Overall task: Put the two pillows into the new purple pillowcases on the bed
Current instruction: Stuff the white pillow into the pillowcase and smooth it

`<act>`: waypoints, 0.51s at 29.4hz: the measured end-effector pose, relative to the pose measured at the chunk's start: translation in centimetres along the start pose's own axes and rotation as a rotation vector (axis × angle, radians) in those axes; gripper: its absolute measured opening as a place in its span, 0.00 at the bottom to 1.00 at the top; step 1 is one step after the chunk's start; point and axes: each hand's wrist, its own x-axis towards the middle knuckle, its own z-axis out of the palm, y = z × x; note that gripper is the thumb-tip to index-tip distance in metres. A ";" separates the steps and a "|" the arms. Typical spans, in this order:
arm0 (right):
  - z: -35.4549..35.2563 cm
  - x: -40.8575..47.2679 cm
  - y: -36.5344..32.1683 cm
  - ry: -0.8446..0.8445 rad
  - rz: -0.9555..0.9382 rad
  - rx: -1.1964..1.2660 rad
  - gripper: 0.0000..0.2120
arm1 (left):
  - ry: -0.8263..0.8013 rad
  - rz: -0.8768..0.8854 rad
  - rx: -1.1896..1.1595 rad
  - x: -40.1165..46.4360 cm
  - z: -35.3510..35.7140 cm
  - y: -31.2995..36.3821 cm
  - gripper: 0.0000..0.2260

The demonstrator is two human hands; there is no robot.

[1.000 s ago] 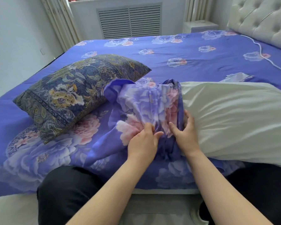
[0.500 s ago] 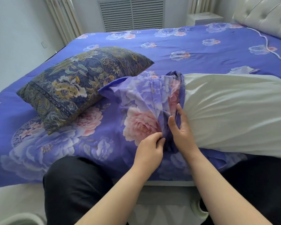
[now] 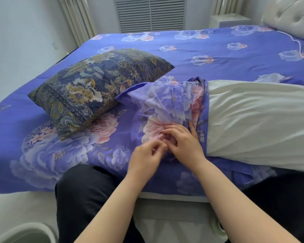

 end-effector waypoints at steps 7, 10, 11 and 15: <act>0.1 0.0 -0.4 0.252 0.113 0.185 0.05 | 0.116 -0.141 0.290 3.0 -0.9 -1.4 0.11; -0.8 0.3 0.0 0.260 0.191 0.188 0.04 | 0.212 -0.068 0.220 2.9 -0.8 -0.5 0.09; -1.2 0.5 0.1 0.242 0.214 0.189 0.04 | 0.246 -0.038 0.154 3.0 -0.8 0.0 0.08; -2.5 2.8 -0.2 0.126 0.276 0.085 0.13 | 0.154 0.045 0.166 4.1 0.1 1.2 0.05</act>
